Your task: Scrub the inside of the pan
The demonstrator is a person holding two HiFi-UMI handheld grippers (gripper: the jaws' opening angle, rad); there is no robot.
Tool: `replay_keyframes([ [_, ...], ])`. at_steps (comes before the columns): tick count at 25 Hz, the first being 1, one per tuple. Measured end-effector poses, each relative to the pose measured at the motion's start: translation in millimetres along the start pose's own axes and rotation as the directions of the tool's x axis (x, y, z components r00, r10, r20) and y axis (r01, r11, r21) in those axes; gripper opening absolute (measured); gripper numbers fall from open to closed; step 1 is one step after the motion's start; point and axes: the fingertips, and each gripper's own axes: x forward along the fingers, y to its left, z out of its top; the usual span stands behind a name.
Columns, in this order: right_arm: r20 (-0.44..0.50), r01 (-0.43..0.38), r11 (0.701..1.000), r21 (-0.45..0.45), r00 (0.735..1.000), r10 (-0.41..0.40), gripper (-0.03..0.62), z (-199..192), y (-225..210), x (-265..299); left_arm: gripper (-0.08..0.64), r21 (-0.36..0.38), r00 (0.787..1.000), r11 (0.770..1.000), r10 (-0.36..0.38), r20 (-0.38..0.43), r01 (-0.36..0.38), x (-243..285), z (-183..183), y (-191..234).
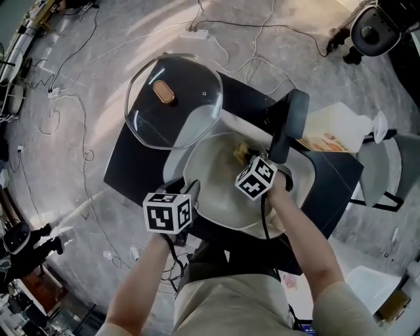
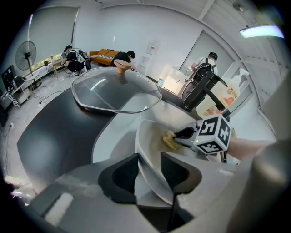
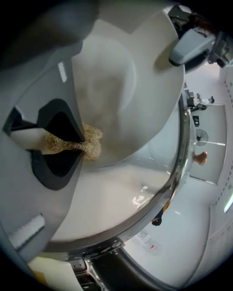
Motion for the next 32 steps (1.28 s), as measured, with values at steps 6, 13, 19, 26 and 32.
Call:
replay_keyframes([
  [6,-0.233,-0.175,0.964,-0.198,0.964,0.127,0.055,-47,33,-22,0.167,-0.003,1.0,1.0,-0.011,-0.009,0.011,0,-2,-2],
  [13,-0.357,-0.498,0.861,-0.105,0.827,0.435,0.052,-71,96,-68,0.167,-0.001,1.0,1.0,-0.021,-0.01,0.021,3,-3,-7],
  [19,-0.227,-0.707,0.707,-0.008,0.69,0.687,0.051,-39,147,-104,0.166,-0.015,1.0,1.0,-0.023,-0.001,0.023,3,-3,-7],
  [26,0.038,-0.737,0.675,-0.027,0.674,0.738,0.049,37,167,-118,0.164,-0.019,1.0,1.0,-0.018,0.008,0.018,2,-2,-6],
  [32,0.146,-0.63,0.772,-0.085,0.759,0.635,0.049,74,157,-94,0.16,-0.038,1.0,0.999,-0.021,0.012,0.022,3,-2,-6],
])
